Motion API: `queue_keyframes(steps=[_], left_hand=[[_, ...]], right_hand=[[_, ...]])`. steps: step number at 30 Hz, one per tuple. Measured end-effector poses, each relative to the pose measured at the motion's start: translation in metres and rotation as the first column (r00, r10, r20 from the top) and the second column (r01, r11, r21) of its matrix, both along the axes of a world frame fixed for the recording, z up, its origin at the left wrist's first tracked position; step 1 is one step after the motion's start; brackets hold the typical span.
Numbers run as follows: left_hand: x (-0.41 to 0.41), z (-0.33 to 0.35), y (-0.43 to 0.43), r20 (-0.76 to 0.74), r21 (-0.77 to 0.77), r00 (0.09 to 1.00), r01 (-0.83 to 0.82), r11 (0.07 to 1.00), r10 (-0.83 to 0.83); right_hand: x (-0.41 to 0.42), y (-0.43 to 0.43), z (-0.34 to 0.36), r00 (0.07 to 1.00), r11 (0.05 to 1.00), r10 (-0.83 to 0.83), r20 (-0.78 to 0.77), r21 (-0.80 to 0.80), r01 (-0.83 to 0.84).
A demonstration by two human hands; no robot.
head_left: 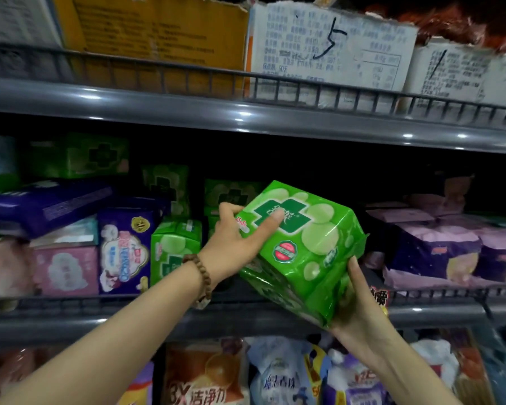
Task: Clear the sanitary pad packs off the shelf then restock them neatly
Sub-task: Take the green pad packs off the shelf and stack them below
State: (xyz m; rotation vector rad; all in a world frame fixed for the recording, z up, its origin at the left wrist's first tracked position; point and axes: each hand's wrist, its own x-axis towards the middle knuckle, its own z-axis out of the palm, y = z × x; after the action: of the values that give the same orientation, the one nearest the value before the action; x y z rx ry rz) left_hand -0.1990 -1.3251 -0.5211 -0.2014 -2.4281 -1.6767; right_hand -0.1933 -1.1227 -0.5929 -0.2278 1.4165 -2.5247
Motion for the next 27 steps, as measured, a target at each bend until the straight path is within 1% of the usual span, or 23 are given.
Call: queue_keyframes(steps=[2, 4, 6, 8, 10, 12, 13, 14, 16, 17, 18, 20, 21, 22, 24, 25, 27], left_hand=[[0.01, -0.003, -0.015, 0.056, -0.003, 0.997, -0.049, 0.999, 0.049], [0.023, -0.007, -0.035, 0.198, 0.068, 0.98, -0.036, 0.997, 0.022], [0.041, -0.011, -0.053, 0.353, 0.163, 0.932, 0.027, 0.986, -0.084], [0.063, -0.013, -0.067, 0.455, 0.316, 0.863, 0.074, 0.946, -0.22], [0.085, -0.016, -0.083, 0.478, 0.42, 0.813, 0.122, 0.899, -0.334], [0.106, -0.021, -0.102, 0.464, 0.445, 0.79, 0.184, 0.877, -0.401], [0.113, -0.027, -0.113, 0.47, 0.454, 0.786, 0.175, 0.874, -0.402], [0.122, -0.033, -0.123, 0.483, 0.468, 0.784, 0.146, 0.872, -0.391], [0.136, -0.052, -0.143, 0.519, 0.49, 0.789, 0.04, 0.871, -0.328], [0.144, -0.063, -0.152, 0.534, 0.503, 0.792, -0.014, 0.864, -0.297], [0.151, -0.075, -0.159, 0.546, 0.518, 0.791, -0.059, 0.853, -0.277], [0.166, -0.103, -0.172, 0.57, 0.549, 0.785, -0.145, 0.823, -0.242], [0.173, -0.119, -0.178, 0.591, 0.568, 0.774, -0.2, 0.799, -0.226], [0.179, -0.136, -0.185, 0.612, 0.586, 0.761, -0.254, 0.769, -0.215], [0.192, -0.17, -0.198, 0.646, 0.617, 0.734, -0.342, 0.709, -0.208], [0.197, -0.184, -0.204, 0.659, 0.621, 0.722, -0.367, 0.692, -0.209], [0.205, -0.207, -0.214, 0.685, 0.608, 0.699, -0.394, 0.689, -0.204]], right_hand=[[0.015, -0.003, -0.002, 0.999, 0.999, 0.03, 0.031, -0.016, -0.029], [0.029, -0.01, -0.003, 0.997, 0.998, 0.069, 0.038, -0.008, -0.068], [0.044, -0.021, -0.006, 0.991, 0.992, 0.126, 0.038, -0.008, -0.125], [0.057, -0.035, -0.01, 0.981, 0.982, 0.188, 0.048, -0.002, -0.188], [0.068, -0.05, -0.014, 0.972, 0.972, 0.227, 0.053, 0.052, -0.229], [0.077, -0.067, -0.019, 0.963, 0.958, 0.261, 0.069, 0.104, -0.267], [0.082, -0.077, -0.022, 0.957, 0.951, 0.275, 0.09, 0.119, -0.284], [0.085, -0.087, -0.028, 0.954, 0.947, 0.276, 0.117, 0.134, -0.291], [0.095, -0.11, -0.042, 0.955, 0.95, 0.249, 0.163, 0.152, -0.274], [0.101, -0.122, -0.05, 0.964, 0.958, 0.214, 0.161, 0.158, -0.239], [0.105, -0.135, -0.06, 0.979, 0.967, 0.145, 0.145, 0.189, -0.171], [0.115, -0.157, -0.08, 0.995, 0.947, -0.011, 0.096, 0.319, -0.02], [0.121, -0.168, -0.087, 0.995, 0.933, -0.03, 0.098, 0.361, -0.007], [0.125, -0.177, -0.096, 0.993, 0.927, 0.01, 0.121, 0.371, -0.055], [0.134, -0.194, -0.114, 0.961, 0.892, 0.148, 0.236, 0.387, -0.232], [0.14, -0.2, -0.119, 0.934, 0.864, 0.227, 0.274, 0.386, -0.323], [0.143, -0.209, -0.13, 0.889, 0.818, 0.339, 0.308, 0.37, -0.44]])
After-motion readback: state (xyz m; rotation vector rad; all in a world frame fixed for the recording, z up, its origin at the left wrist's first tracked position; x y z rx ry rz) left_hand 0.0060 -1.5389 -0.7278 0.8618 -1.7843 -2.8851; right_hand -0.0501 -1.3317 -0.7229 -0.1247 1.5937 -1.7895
